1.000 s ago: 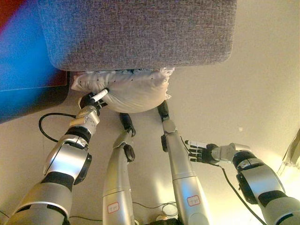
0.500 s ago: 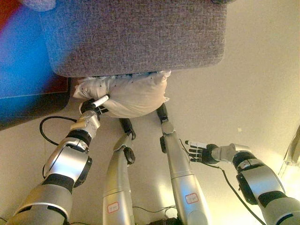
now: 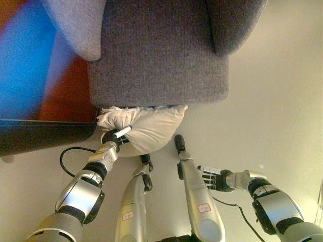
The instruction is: Pick up the pillow and put it on the sofa.
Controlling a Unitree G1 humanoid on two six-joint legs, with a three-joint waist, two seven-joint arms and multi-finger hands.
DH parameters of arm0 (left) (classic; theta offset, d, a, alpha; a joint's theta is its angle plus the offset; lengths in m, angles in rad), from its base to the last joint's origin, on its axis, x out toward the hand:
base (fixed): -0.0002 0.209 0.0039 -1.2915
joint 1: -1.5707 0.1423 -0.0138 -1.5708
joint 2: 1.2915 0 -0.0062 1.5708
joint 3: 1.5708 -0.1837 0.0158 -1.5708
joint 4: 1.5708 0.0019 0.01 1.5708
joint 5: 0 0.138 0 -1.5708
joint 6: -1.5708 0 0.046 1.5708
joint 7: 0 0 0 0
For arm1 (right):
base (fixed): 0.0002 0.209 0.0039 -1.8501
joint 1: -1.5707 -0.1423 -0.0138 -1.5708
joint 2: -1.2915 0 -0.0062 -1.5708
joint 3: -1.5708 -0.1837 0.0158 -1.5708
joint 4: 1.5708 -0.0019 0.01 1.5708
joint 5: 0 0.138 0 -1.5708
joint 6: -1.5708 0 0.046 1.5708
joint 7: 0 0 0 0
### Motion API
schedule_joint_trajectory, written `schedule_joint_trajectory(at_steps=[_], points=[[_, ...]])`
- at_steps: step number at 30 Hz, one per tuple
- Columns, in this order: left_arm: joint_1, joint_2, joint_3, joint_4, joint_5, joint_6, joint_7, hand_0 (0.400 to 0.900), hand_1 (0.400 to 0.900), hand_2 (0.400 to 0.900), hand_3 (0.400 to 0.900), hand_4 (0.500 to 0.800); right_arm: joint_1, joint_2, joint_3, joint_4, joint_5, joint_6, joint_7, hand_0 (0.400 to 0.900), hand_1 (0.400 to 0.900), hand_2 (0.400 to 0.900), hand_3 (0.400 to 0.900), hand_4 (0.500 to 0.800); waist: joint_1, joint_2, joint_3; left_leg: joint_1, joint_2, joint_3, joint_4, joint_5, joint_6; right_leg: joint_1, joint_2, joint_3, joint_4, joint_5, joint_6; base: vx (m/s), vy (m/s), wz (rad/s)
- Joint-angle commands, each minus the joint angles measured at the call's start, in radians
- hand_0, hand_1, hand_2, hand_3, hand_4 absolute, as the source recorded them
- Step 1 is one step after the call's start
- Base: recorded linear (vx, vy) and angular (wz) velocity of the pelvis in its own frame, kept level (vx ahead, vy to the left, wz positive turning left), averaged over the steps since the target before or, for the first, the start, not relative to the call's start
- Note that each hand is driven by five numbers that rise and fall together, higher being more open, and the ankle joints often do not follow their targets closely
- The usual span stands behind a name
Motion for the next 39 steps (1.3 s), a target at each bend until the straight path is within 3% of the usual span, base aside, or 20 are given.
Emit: schedule_joint_trajectory(at_steps=[1, 14, 20, 23, 27, 32, 36, 39], points=[[0.047, 0.016, 0.044, -0.074, 0.065, -0.098, -0.056, 0.400, 0.400, 0.400, 0.400, 0.500, 0.105, -0.018, 0.036, 0.019, -0.047, 0.018, 0.008, 0.900, 0.900, 0.900, 0.900, 0.800, 0.030, 0.027, -0.085, 0.021, -0.031, -0.006, 0.096, -0.080, -0.079, 0.132, -0.004, -0.053, -0.049, -0.106, 0.013, 0.10, -0.024, 0.03], [0.291, -0.018, 0.049, -0.205, 0.263, -0.137, -0.098, 0.400, 0.400, 0.400, 0.400, 0.500, 0.286, -0.011, -0.034, 0.016, -0.132, -0.003, 0.032, 0.900, 0.900, 0.900, 0.900, 0.800, 0.077, 0.064, -0.265, 0.364, -0.064, -0.037, -0.115, -0.079, -0.059, 0.470, -0.011, -0.106, -0.205, -0.125, 0.028, 0.13, -0.029, 0.03], [0.413, 0.033, 0.051, -0.367, 0.402, -0.132, -0.106, 0.400, 0.400, 0.400, 0.400, 0.500, 0.420, 0.002, -0.081, 0.004, -0.175, -0.030, 0.072, 0.900, 0.900, 0.900, 0.900, 0.800, 0.094, 0.072, -0.348, 0.505, -0.068, -0.041, -0.199, -0.088, -0.050, 0.607, -0.005, -0.128, -0.306, -0.095, 0.044, 0.13, -0.066, 0.02], [0.436, 0.092, 0.051, -0.456, 0.448, -0.106, -0.123, 0.400, 0.400, 0.400, 0.400, 0.500, 0.455, 0.003, -0.094, 0.006, -0.191, -0.044, 0.093, 0.900, 0.900, 0.900, 0.900, 0.800, 0.095, 0.078, -0.373, 0.548, -0.071, -0.039, -0.231, -0.085, -0.044, 0.644, -0.001, -0.133, -0.333, -0.082, 0.049, 0.06, -0.071, 0.04], [0.401, 0.198, 0.039, -0.574, 0.496, -0.044, -0.181, 0.400, 0.400, 0.400, 0.400, 0.500, 0.491, -0.003, -0.105, 0.005, -0.167, -0.070, 0.113, 0.900, 0.900, 0.900, 0.900, 0.800, 0.088, 0.087, -0.398, 0.600, -0.073, -0.036, -0.271, -0.080, -0.037, 0.683, 0.005, -0.142, -0.352, -0.072, 0.056, 0.02, -0.071, 0.09], [0.299, 0.293, 0.018, -0.630, 0.540, 0.005, -0.263, 0.400, 0.400, 0.400, 0.400, 0.500, 0.523, -0.014, -0.120, 0.016, -0.171, -0.077, 0.134, 0.900, 0.900, 0.900, 0.900, 0.800, 0.070, 0.094, -0.416, 0.641, -0.075, -0.030, -0.291, -0.082, -0.037, 0.721, 0.005, -0.147, -0.377, -0.062, 0.062, 0.02, -0.034, 0.07], [0.133, 0.354, -0.001, -0.580, 0.539, 0.051, -0.314, 0.400, 0.400, 0.400, 0.400, 0.500, 0.551, -0.012, -0.129, 0.026, -0.142, -0.086, 0.140, 0.900, 0.900, 0.900, 0.900, 0.800, 0.047, 0.093, -0.436, 0.667, -0.072, -0.014, -0.300, -0.087, -0.034, 0.740, 0.004, -0.154, -0.383, -0.059, 0.069, 0.03, -0.059, 0.06], [0.010, 0.368, -0.033, -0.502, 0.565, 0.087, -0.343, 0.400, 0.400, 0.400, 0.400, 0.500, 0.564, -0.006, -0.133, 0.032, -0.119, -0.089, 0.139, 0.900, 0.900, 0.900, 0.900, 0.800, 0.028, 0.091, -0.450, 0.678, -0.071, -0.005, -0.301, -0.093, -0.034, 0.745, 0.006, -0.151, -0.386, -0.054, 0.074, 0.04, -0.069, 0.00]])
